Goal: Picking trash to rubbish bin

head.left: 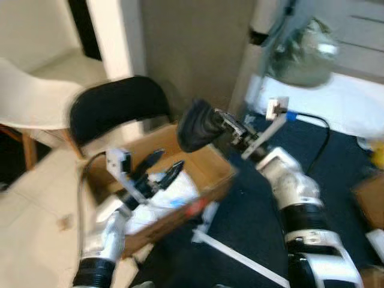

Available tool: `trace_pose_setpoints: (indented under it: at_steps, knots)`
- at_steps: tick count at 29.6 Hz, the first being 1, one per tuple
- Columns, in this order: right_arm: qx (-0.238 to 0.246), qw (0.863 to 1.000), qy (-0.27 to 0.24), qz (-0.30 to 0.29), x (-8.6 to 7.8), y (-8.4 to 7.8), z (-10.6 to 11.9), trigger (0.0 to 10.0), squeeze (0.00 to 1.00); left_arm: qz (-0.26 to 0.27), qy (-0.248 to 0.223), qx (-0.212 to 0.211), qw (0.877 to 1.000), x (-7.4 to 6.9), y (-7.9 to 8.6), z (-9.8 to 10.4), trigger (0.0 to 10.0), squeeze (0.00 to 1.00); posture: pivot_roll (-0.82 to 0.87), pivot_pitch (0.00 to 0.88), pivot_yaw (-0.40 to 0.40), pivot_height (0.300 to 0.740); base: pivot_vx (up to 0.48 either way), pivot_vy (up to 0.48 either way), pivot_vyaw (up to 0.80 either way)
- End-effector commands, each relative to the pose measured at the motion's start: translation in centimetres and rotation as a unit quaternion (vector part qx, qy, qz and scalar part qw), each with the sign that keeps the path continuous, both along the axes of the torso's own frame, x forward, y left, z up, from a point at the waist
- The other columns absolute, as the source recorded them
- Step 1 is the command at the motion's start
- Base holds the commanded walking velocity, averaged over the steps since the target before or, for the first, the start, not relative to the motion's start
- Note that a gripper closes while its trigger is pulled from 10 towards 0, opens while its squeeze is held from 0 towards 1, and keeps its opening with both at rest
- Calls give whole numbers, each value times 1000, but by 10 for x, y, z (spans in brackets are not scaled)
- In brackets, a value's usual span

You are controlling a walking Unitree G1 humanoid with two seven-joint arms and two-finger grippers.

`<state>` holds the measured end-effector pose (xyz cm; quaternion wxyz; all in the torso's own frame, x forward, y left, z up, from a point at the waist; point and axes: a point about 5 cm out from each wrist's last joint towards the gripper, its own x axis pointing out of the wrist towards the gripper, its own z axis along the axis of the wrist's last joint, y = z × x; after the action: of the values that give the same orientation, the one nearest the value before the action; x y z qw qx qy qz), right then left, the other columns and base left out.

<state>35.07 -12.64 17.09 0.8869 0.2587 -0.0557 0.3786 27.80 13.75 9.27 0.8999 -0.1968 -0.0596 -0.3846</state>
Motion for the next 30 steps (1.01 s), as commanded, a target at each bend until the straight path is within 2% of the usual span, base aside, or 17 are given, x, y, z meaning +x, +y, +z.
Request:
trace_pose_setpoints:
  at_steps: [1,10,19,30]
  knots:
    - [-10,1000,0,-8,0,-6,-1,10000,0,-5,-1,3,1000,1,-2,1,10000,0,37,24,-25,740,480,0,0]
    - [-25,1000,-5,-8,-1,-5,-2,10000,0,-5,-1,3,1000,1,-3,1,10000,0,37,24,-25,740,332,0,0]
    - [-29,1000,-4,-4,-1,-7,-2,10000,0,-6,5,-1,1000,1,-2,1,10000,0,37,28,-24,740,0,0,0]
    - [-59,995,-30,74,-14,-8,-6,10000,0,-7,6,0,1000,1,-2,1,10000,0,37,28,-24,740,0,0,0]
